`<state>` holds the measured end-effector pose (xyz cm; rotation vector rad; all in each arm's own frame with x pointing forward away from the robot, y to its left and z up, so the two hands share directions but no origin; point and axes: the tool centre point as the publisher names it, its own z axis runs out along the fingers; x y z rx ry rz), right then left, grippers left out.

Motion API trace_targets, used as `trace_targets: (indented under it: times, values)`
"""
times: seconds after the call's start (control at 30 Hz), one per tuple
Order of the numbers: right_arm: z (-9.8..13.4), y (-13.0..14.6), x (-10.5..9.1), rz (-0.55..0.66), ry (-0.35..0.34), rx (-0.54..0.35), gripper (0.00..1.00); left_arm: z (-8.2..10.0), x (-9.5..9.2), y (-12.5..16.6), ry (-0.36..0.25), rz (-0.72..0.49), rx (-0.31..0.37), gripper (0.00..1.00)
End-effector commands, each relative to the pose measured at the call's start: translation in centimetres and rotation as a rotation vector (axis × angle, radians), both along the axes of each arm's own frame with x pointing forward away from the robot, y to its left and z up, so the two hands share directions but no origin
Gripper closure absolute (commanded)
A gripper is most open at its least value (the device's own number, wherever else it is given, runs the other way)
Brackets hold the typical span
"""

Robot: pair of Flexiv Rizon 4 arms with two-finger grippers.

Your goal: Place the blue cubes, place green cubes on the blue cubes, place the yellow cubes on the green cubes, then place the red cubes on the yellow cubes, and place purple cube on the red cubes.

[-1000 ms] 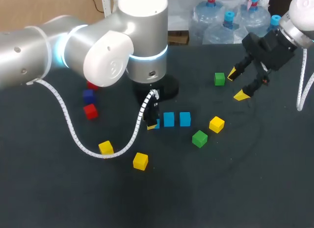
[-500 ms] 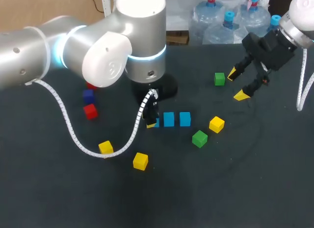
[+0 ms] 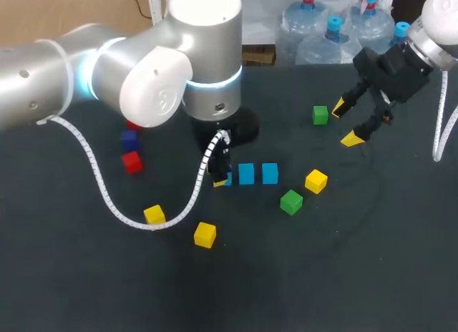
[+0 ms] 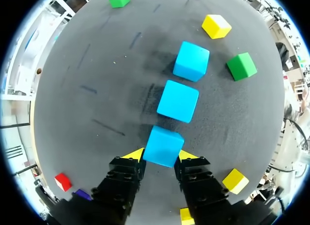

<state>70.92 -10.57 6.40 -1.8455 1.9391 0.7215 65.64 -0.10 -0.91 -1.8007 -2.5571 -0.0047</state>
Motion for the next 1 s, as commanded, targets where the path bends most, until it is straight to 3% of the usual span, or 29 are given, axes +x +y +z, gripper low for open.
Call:
trace_targets:
  times: [0.03, 0.43, 0.67, 0.9, 0.93, 0.97, 1.0]
  values:
    - [0.0, 0.0, 0.0, 0.001, 0.000, 0.001, 0.00, -0.1, 0.2, 0.1, 0.008, 0.004, -0.009, 0.00]
    - [0.0, 0.0, 0.0, 0.001, 0.000, 0.001, 0.00, -0.2, 0.4, 0.1, 0.011, 0.007, -0.022, 0.00]
    - [0.0, 0.0, 0.0, 0.001, 0.000, 0.001, 0.00, 1.6, 0.2, 1.7, -0.059, 0.055, -0.021, 0.00]
    - [0.0, 0.0, 0.0, 0.001, 0.000, 0.001, 0.00, 3.2, -1.4, 3.1, -0.105, 0.071, -0.019, 0.00]
    - [0.0, 0.0, 0.0, 0.001, 0.000, 0.001, 0.00, 3.3, -1.7, 3.1, -0.107, 0.066, -0.023, 0.53]
    - [0.0, 0.0, 0.0, 0.001, 0.000, 0.001, 0.00, 3.4, -2.0, 3.0, -0.109, 0.046, -0.026, 0.93]
    - [0.0, 0.0, 0.0, 0.001, 0.000, 0.001, 0.00, 3.5, -2.4, 2.8, -0.103, 0.022, -0.018, 1.00]
